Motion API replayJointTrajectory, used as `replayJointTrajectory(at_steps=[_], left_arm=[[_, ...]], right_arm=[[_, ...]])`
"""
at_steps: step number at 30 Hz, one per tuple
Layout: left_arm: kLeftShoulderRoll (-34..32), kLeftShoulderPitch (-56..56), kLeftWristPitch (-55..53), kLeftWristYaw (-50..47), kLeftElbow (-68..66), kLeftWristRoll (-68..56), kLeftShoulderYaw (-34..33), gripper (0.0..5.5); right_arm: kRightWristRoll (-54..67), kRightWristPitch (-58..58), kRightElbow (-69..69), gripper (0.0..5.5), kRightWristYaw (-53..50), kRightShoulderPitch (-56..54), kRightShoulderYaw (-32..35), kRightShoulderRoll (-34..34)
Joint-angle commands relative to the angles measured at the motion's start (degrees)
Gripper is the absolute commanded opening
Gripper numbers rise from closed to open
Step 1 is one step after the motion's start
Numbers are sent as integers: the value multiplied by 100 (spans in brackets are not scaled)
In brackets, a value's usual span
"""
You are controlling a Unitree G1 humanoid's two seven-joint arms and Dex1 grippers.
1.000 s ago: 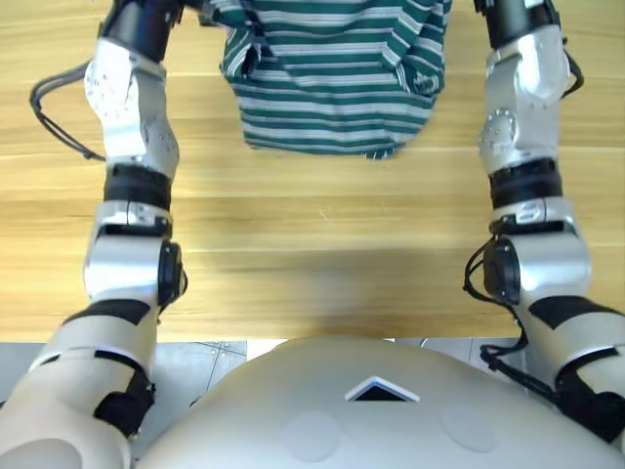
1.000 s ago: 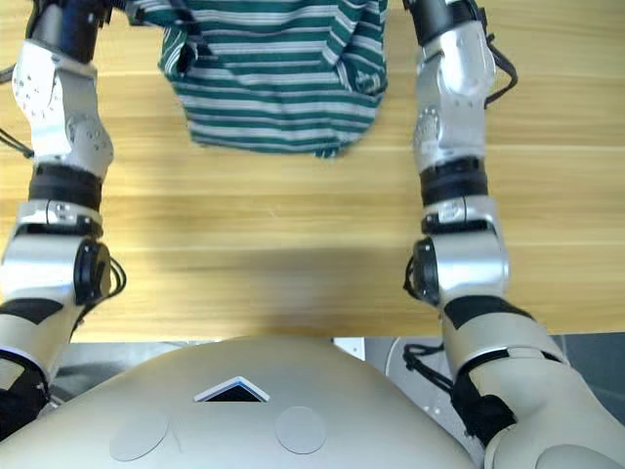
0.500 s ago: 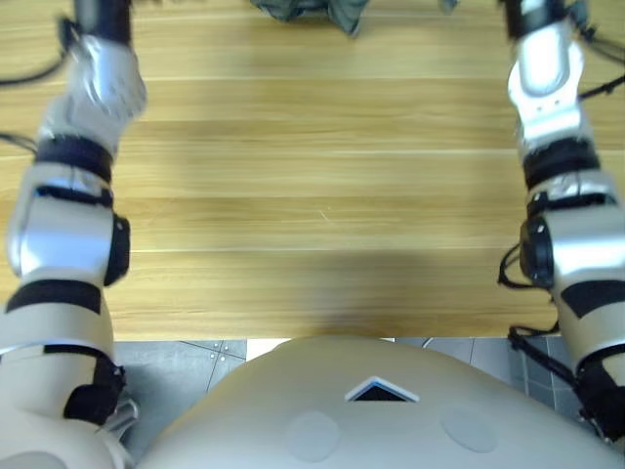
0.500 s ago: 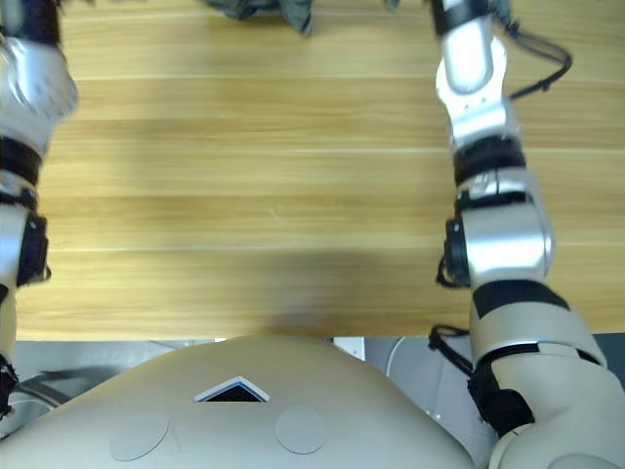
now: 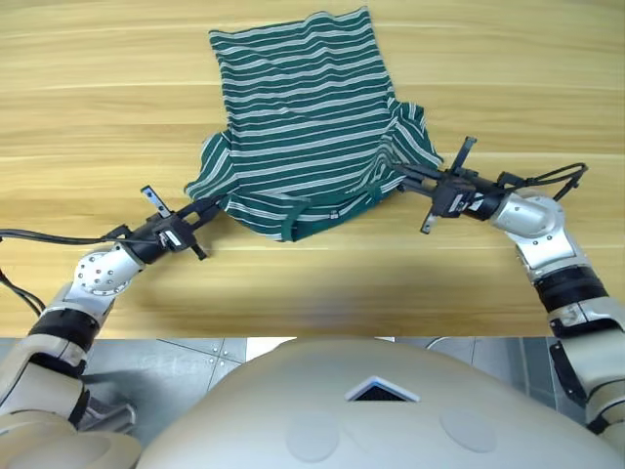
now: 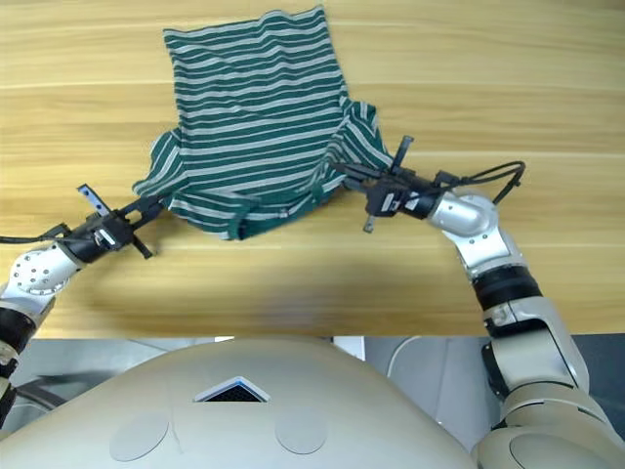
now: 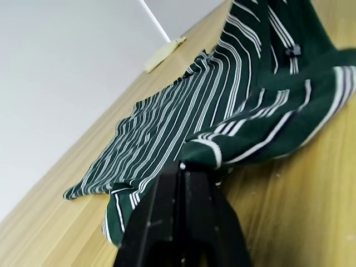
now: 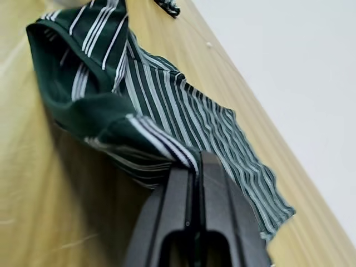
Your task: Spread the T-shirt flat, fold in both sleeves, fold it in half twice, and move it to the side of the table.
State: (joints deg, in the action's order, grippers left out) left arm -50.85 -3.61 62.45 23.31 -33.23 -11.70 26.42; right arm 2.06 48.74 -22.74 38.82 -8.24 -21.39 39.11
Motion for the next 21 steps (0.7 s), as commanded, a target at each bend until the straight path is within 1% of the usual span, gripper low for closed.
replayJointTrajectory(at_steps=[1,4,7,8,10,12,13,14,18,20,21], left_arm=[[-54,-599,-302,150,196,-174,-567,2],[88,-810,-415,352,230,-174,-832,2],[223,-924,-570,559,416,-126,-998,2],[226,-1006,-634,635,533,-156,-1062,0],[242,-1166,-727,769,738,-228,-1189,0],[299,-1268,-792,893,857,-245,-1296,0],[331,-1307,-803,958,879,-258,-1353,0],[356,-1342,-809,1007,897,-267,-1401,0],[523,-1473,-778,1196,924,-295,-1614,0],[581,-1571,-717,1342,927,-420,-1710,0],[601,-1644,-665,1449,954,-565,-1767,0]], right_arm=[[-672,-189,31,0,-94,318,182,283],[-1414,-308,-110,0,-476,527,298,376],[-1865,-436,249,0,-600,982,266,445],[-1962,-506,470,27,-630,1238,293,527],[-2044,-608,829,54,-687,1585,366,630],[-2080,-705,1109,83,-814,1730,457,613],[-2027,-757,1286,90,-831,1802,501,605],[-1991,-796,1417,110,-839,1861,531,605],[-1778,-1000,2140,167,-672,2252,600,711],[-1738,-1152,2313,209,-665,2356,732,753],[-1725,-1218,2385,209,-651,2394,780,779]])
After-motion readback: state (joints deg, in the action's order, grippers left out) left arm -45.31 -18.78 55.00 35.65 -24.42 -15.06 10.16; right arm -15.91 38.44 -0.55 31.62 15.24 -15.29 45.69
